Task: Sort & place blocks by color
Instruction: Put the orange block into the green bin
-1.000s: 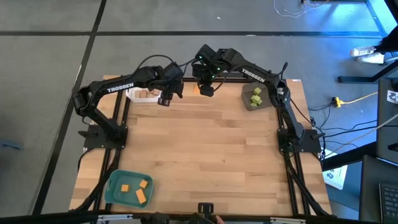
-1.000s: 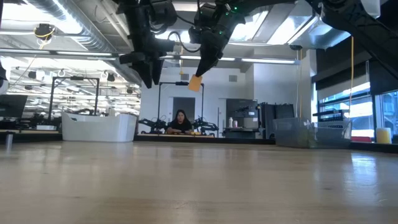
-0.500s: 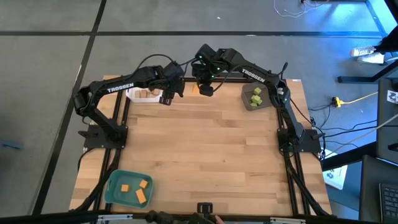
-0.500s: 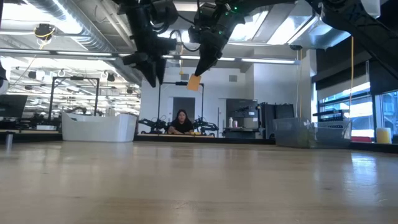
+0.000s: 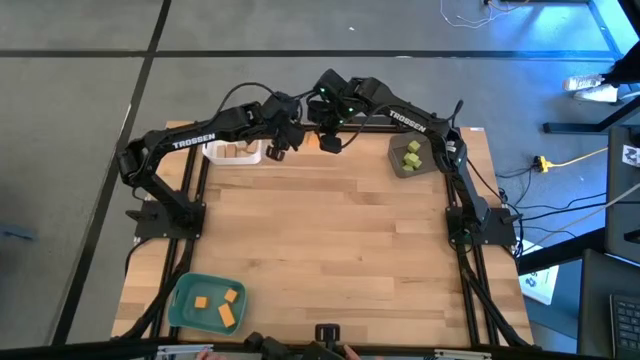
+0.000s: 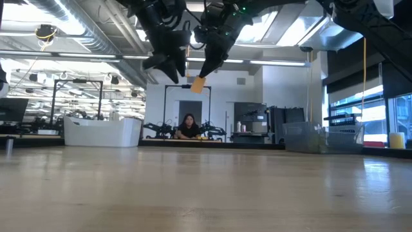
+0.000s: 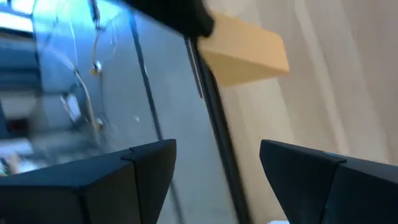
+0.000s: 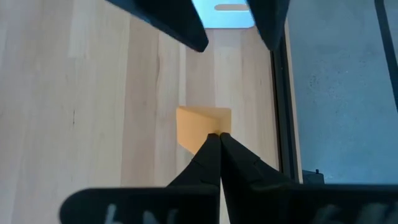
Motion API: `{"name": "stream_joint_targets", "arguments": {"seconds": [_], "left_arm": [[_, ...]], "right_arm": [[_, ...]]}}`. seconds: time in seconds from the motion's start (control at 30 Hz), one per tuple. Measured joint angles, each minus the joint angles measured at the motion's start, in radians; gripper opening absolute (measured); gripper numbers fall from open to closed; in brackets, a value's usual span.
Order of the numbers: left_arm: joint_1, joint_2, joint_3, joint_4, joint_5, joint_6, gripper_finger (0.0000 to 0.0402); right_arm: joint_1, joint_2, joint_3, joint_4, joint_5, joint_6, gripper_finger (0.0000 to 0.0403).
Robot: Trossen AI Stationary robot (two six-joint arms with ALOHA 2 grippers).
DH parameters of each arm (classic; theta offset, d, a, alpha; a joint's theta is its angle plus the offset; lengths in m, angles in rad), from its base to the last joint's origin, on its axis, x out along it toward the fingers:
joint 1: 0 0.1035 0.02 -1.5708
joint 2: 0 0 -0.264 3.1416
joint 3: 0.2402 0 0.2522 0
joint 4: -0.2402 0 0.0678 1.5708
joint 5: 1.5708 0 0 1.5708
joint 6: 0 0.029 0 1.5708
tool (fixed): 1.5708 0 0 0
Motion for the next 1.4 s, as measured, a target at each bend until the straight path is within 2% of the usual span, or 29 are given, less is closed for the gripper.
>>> {"name": "stream_joint_targets", "arguments": {"seconds": [0.23,0.43,0.57,0.67,1.03,1.4], "left_arm": [[0.003,0.000,0.000,0.019,0.020,-0.496,0.0228],[0.046,0.000,0.000,0.008,0.267,-0.720,0.0228],[0.081,0.000,0.000,0.010,0.471,-0.753,0.0229],[0.106,0.000,0.000,0.025,0.555,-0.766,0.0228],[0.136,0.000,0.000,0.105,0.570,-0.777,0.0227],[0.141,0.024,0.000,0.114,0.522,-0.759,0.0228]], "right_arm": [[0.000,0.000,0.000,-0.001,0.002,-0.001,0.0000],[0.000,0.000,0.000,0.007,0.002,-0.005,0.0000],[0.000,0.000,0.000,0.006,0.002,-0.037,0.0000],[0.000,0.000,0.000,0.006,0.002,-0.058,0.0000],[0.000,0.000,0.000,0.011,0.002,-0.090,0.0000],[0.001,0.000,0.000,0.024,0.002,-0.109,0.0000]]}}
